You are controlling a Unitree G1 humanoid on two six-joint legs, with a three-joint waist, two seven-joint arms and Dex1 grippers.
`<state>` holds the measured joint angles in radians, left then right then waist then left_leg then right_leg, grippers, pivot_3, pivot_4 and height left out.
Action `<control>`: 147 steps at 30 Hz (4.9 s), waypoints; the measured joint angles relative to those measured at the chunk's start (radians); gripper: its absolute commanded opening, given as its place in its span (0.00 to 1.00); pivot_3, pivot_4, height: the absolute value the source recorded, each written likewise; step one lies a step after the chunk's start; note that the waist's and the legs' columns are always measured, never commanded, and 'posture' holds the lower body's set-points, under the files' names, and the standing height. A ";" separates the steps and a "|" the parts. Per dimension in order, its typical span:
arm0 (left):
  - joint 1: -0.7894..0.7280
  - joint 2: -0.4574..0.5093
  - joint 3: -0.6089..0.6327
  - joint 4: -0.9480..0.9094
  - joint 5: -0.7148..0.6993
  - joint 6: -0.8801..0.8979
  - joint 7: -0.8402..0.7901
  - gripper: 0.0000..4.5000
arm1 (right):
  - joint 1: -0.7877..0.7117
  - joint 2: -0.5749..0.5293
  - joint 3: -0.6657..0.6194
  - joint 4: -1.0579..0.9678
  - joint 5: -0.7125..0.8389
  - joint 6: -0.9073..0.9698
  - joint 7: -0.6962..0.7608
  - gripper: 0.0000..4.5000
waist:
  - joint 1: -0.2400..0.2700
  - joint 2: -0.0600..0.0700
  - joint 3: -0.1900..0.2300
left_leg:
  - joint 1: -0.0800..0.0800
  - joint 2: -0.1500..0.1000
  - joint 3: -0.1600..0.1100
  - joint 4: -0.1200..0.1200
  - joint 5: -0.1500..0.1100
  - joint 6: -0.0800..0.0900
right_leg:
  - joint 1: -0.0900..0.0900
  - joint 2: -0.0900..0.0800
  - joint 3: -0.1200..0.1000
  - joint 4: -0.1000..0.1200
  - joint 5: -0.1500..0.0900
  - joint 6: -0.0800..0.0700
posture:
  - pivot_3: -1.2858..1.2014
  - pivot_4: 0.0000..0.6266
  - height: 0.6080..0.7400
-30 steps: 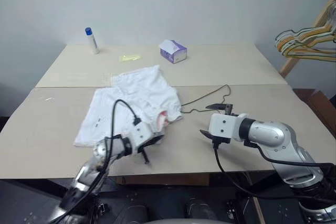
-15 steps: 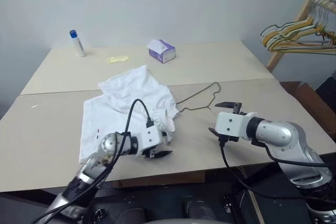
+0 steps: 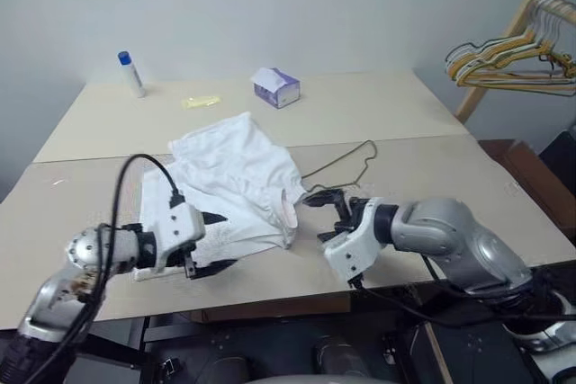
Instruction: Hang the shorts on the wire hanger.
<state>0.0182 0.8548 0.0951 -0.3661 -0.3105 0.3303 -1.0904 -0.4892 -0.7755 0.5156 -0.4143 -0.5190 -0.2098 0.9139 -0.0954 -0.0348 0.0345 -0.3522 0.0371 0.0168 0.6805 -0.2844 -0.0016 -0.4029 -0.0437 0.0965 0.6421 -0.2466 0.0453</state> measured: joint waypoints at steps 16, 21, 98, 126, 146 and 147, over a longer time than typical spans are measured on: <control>0.147 0.056 0.084 0.069 -0.012 -0.024 -0.019 1.00 | -0.169 0.181 0.178 0.320 -0.255 -0.311 -0.049 0.70 | 0.004 0.000 0.000 | 0.000 0.000 -0.001 0.000 0.000 0.000 | -0.001 0.000 -0.001 0.002 0.003 -0.006 | 0.52 0.00 1.00; 0.179 0.058 0.102 0.067 -0.010 -0.024 -0.012 1.00 | -0.172 0.165 0.169 0.332 -0.279 -0.317 -0.050 0.30 | 0.007 0.000 0.000 | 0.001 0.000 -0.001 0.000 0.000 0.000 | -0.001 0.000 -0.001 0.004 0.002 -0.007 | 0.52 0.00 1.00; -1.161 -0.121 0.019 0.916 0.502 -0.487 0.959 0.01 | -0.677 0.447 -0.331 0.751 0.196 0.212 -0.848 0.00 | -0.062 -0.001 0.002 | -0.041 -0.018 -0.008 -0.007 0.010 -0.019 | -0.058 -0.022 -0.008 0.022 0.009 -0.005 | 0.50 0.00 1.00; 0.710 0.295 0.476 -0.048 0.263 -0.153 -0.242 0.01 | -0.008 0.097 0.073 0.227 0.245 -0.059 0.077 0.00 | 0.025 -0.002 0.008 | 0.002 -0.017 -0.011 -0.003 0.005 0.001 | 0.000 -0.024 -0.030 0.002 0.005 -0.004 | 0.52 0.00 1.00; 0.467 0.330 0.479 0.038 0.172 -0.131 -0.352 0.95 | 0.096 -0.035 -0.085 0.057 0.480 0.238 0.305 1.00 | 0.054 -0.002 0.008 | 0.002 -0.006 -0.009 -0.003 0.004 0.002 | -0.001 -0.014 -0.032 0.002 0.005 -0.011 | 0.51 0.00 1.00; 0.429 0.331 0.496 0.052 0.149 -0.130 -0.355 1.00 | 0.095 -0.045 -0.125 0.047 0.520 0.273 0.310 1.00 | 0.054 -0.002 0.008 | 0.003 -0.006 -0.009 -0.003 0.004 0.002 | 0.000 -0.013 -0.032 0.001 0.005 -0.010 | 0.51 0.00 1.00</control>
<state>0.4476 1.1863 0.5909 -0.3136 -0.1617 0.2002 -1.4459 -0.3939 -0.8206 0.3902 -0.3671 0.0007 0.0629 1.2240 -0.0414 -0.0373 0.0426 -0.3496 0.0311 0.0078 0.6777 -0.2801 0.0000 -0.4033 -0.0569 0.0649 0.6435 -0.2414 0.0351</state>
